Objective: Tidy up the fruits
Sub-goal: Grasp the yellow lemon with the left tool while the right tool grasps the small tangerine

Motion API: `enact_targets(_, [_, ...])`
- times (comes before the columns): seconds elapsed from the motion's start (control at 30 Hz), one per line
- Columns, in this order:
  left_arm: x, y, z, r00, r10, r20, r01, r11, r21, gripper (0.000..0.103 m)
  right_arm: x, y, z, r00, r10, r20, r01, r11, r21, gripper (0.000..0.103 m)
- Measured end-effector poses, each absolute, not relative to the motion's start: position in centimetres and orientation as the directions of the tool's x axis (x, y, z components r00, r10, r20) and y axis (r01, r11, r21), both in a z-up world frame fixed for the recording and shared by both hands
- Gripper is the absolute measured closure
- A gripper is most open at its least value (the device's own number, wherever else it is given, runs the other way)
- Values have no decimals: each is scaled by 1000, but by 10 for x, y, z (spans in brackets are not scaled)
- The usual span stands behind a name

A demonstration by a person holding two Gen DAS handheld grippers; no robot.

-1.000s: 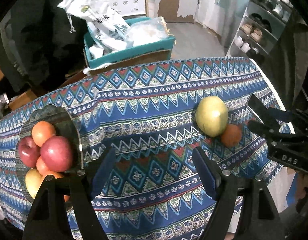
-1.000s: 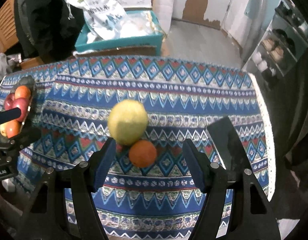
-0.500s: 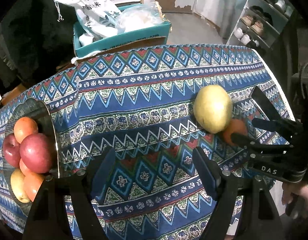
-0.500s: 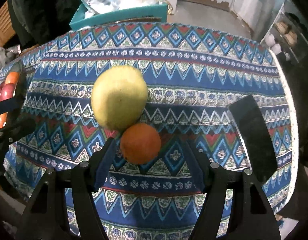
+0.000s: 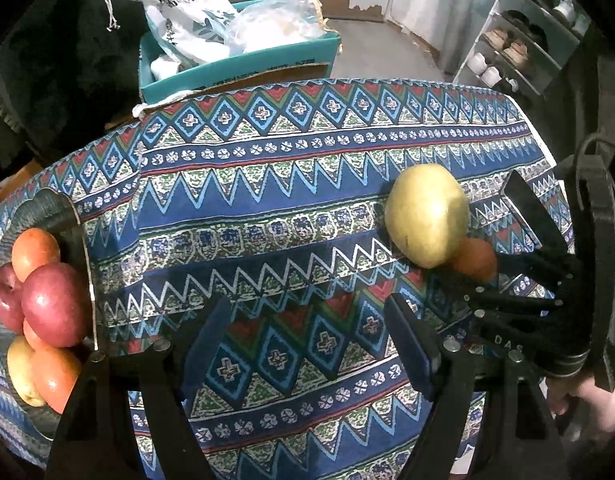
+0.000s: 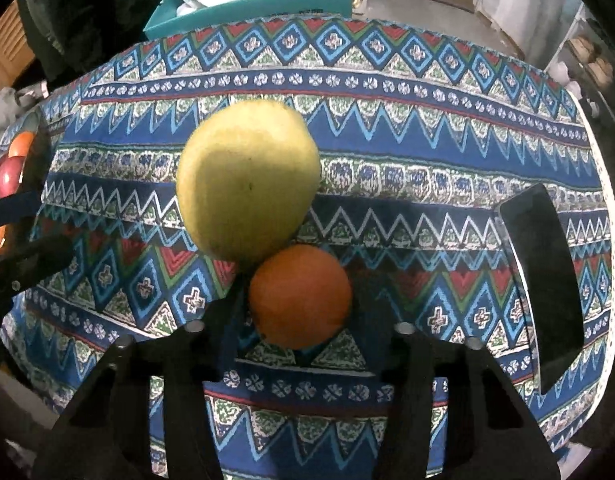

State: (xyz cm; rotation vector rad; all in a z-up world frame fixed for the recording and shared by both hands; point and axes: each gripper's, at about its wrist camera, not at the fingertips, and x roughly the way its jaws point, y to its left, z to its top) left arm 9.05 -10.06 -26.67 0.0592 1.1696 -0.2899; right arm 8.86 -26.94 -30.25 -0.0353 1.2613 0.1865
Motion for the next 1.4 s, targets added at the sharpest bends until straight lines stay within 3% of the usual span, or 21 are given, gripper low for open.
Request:
enact_targets(0.57, [107,-150,-268,328,-286,-900,294,937,-191,23,81,-343,-271,394,50,-918,30,997,67,58])
enact_targets(0.8, [115,-176,-267,320,-309,-896,318,926,-206,23,82,-364,-270,406,55,-912,80,992,95,58])
enact_targets(0.9, [116,-183,-266,318,-307,-897,321,925,-202,23,92,-364,-273,419,121,-900,60,985,161,58])
enact_targets(1.23, [137,-203,-267,302,-342,-890,327,914,-241,22,91,-366,-269,422,46,-906,71,994,83,58])
enact_targets(1.4, [144,-219,-274,285,-355,-890,331,908,-256,17,86,-383,-267,425,32,-905,116,989,89,58])
